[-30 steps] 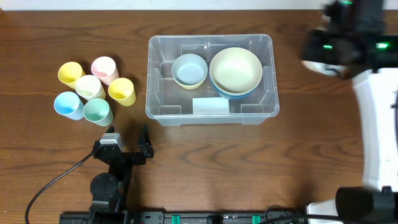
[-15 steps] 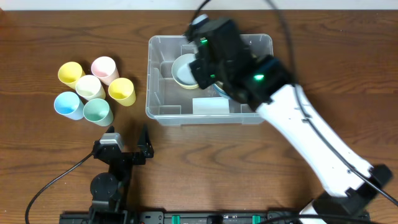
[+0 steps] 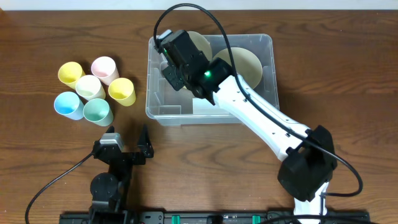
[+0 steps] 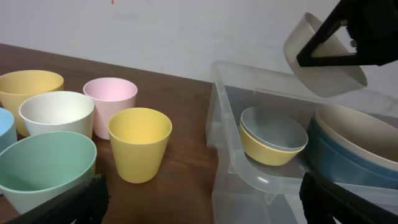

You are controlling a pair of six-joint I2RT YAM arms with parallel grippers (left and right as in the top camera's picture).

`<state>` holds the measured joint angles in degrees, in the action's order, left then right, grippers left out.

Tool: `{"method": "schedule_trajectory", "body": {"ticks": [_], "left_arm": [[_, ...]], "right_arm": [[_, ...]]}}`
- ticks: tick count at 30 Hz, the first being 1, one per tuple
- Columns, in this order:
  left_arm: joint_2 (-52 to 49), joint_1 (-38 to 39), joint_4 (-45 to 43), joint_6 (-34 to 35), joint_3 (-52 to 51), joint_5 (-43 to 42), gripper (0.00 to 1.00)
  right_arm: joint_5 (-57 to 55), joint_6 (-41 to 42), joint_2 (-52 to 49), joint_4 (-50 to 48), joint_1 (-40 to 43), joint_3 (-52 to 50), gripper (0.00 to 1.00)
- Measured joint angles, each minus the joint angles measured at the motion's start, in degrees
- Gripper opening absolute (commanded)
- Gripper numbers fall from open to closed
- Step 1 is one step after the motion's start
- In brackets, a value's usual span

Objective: Pack container
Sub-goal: 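Carry the white bowl and stack it onto the white-yellow bowls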

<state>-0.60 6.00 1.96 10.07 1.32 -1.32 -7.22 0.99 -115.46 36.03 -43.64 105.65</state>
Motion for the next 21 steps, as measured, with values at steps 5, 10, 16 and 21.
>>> {"method": "schedule_trajectory", "body": {"ticks": [5,10,16,21], "left_arm": [[0.0,0.0,0.0,0.0,0.0,0.0,0.98],[0.0,0.0,0.0,0.0,0.0,0.0,0.98],[0.0,0.0,0.0,0.0,0.0,0.0,0.98],[0.0,0.0,0.0,0.0,0.0,0.0,0.98]], "right_arm": [[-0.2,-0.2,-0.4,-2.3,0.0,0.0,0.01],[-0.3,-0.2,-3.2,-3.8,0.0,0.0,0.01],[-0.3,-0.2,-7.4,-3.8,0.0,0.0,0.01],[-0.3,-0.2,-9.0,-4.2,0.0,0.0,0.01]]}}
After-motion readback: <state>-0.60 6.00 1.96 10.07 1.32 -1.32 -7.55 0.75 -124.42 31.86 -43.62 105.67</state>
